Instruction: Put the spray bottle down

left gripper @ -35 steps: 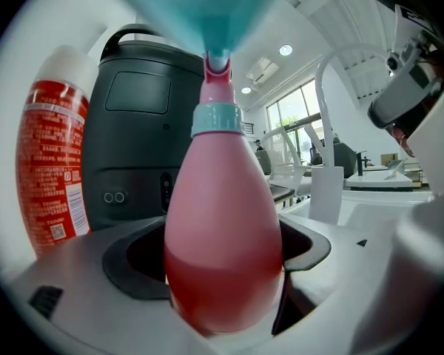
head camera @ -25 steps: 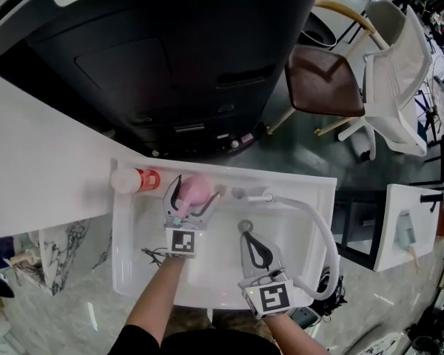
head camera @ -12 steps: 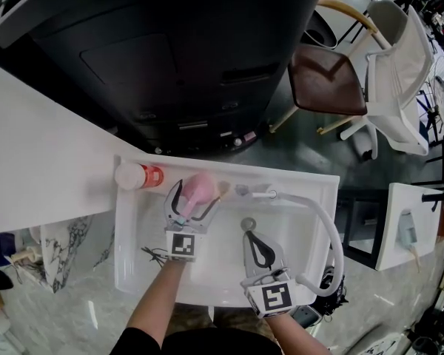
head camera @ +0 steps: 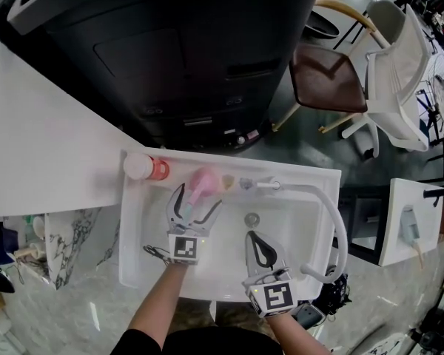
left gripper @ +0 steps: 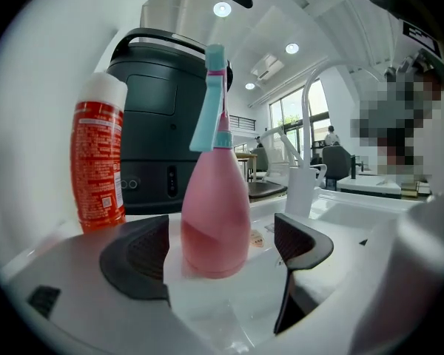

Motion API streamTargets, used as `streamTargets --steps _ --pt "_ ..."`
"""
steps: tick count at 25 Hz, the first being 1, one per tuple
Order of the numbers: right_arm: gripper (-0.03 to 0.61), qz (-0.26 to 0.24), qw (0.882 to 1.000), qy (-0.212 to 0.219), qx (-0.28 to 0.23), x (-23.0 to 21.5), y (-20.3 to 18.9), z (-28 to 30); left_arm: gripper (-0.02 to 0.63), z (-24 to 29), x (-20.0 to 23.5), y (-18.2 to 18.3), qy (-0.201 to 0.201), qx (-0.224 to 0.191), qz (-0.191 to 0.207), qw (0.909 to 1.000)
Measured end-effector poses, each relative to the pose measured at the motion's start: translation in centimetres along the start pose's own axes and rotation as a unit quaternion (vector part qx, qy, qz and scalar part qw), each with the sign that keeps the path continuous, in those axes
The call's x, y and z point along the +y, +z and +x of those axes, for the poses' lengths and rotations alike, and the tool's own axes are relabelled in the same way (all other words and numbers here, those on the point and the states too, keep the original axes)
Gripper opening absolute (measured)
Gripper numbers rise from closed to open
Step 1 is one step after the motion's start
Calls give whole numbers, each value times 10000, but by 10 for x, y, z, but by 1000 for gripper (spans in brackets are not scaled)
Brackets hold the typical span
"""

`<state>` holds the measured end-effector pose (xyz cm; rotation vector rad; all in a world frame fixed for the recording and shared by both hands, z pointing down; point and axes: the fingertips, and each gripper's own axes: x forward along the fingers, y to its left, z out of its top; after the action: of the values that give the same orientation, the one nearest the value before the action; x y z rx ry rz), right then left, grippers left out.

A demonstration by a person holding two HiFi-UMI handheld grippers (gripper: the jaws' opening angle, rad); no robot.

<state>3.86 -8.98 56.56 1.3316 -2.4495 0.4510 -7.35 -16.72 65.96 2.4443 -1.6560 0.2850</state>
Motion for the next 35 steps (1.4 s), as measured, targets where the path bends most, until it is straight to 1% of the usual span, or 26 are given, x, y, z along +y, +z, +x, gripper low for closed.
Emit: streamTargets --steps 5,7,9,10,13,16,19,21,22,23,24,25,28,32,35 --pt "-2 61 9998 -118 -121 -1 3 -13 442 -27 -7 -1 12 142 -119 9998" --pt "-2 80 9997 -181 -173 0 6 -19 442 -40 -7 -1 4 193 -244 9995" --pt "-2 100 9994 -252 -222 2 9 -27 442 -55 -10 1 -63 230 -300 9993" --pt "-2 118 9992 -289 -249 3 10 -32 442 -64 -14 3 -127 243 -265 9993" --pt "-2 179 9985 -391 -353 5 14 -51 439 -93 -29 19 -350 229 -219 9989" --pt "-2 244 9976 -477 -435 10 17 -72 436 -126 -48 45 -497 270 -395 9976" --pt "-2 302 9965 -592 -504 16 20 -94 428 -159 -64 66 -667 308 -288 9969" --pt "-2 335 9956 -662 -570 21 24 -108 413 -179 -73 83 -757 298 -343 9961" --pt "-2 345 9952 -689 -603 25 27 -114 376 -189 -77 92 -770 285 -390 9959" --pt "-2 348 9948 -715 -635 29 31 -121 278 -199 -80 101 -776 271 -415 9958" --pt "-2 344 9944 -739 -668 33 36 -127 165 -208 -83 108 -784 255 -417 9957" --pt "-2 336 9941 -761 -698 37 40 -134 114 -217 -87 115 -783 251 -414 9958" --pt "-2 283 9933 -815 -762 49 51 -155 44 -240 -94 131 -696 248 -510 9960" --pt "-2 196 9920 -920 -836 59 63 -178 29 -259 -96 157 -626 35 -590 9963" --pt "-3 103 9909 -1062 -821 62 65 -189 28 -264 -96 171 -634 -38 -590 9962"
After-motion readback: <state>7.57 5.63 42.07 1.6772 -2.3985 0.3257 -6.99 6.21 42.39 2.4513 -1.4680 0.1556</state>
